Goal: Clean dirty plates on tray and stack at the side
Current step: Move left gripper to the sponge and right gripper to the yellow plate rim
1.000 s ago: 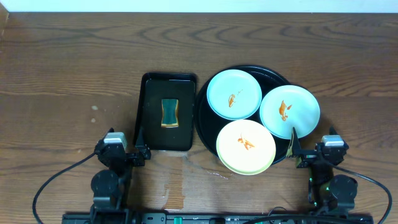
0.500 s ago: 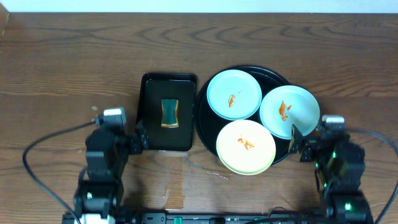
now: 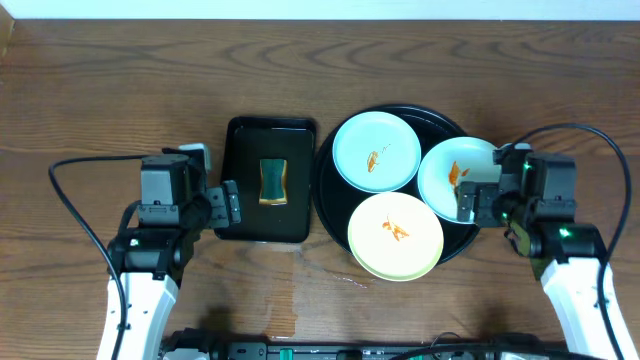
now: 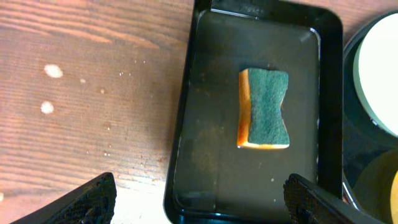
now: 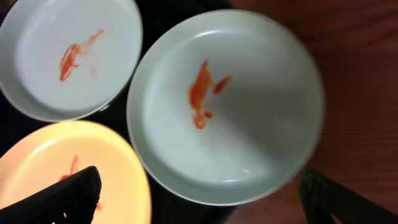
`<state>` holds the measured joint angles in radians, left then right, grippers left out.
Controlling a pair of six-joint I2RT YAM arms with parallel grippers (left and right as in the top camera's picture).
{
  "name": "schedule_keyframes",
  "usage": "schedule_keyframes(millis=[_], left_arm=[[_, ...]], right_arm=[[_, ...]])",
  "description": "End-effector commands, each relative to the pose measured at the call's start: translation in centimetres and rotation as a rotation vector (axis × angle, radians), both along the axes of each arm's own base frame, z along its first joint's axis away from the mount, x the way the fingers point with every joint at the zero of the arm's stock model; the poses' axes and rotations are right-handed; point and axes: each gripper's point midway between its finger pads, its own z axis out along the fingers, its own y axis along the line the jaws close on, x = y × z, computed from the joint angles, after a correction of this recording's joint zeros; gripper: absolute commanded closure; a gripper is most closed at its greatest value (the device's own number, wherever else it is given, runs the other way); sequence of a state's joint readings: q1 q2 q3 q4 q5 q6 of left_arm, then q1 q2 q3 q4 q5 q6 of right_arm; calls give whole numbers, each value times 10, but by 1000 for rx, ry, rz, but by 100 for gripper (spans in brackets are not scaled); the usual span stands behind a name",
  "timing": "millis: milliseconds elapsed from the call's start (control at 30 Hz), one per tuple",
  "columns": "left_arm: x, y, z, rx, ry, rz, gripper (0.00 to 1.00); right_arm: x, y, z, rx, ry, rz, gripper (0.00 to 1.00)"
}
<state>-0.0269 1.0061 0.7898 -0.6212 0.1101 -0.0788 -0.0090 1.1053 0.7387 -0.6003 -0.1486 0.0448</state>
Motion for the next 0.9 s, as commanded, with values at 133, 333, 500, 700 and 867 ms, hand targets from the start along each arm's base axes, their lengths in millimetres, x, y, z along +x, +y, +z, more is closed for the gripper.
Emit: schedule_keyframes(millis=[133, 333, 500, 700, 867], left_arm=[[12, 0, 17, -15, -62, 6, 13], [29, -11, 23, -59, -121, -33, 13], [38, -22, -3, -59, -35, -64, 14], [52, -46, -31, -51, 62, -130, 15], [63, -62, -53, -45, 133, -169, 15]], right_arm=[[3, 24, 3, 133, 11, 68, 1], [-7, 28, -7, 139, 72, 68, 7], [-13, 32, -22, 173, 135, 25, 24], [-25, 44, -46, 181, 238, 43, 34], [-32, 55, -63, 170, 308, 78, 35]])
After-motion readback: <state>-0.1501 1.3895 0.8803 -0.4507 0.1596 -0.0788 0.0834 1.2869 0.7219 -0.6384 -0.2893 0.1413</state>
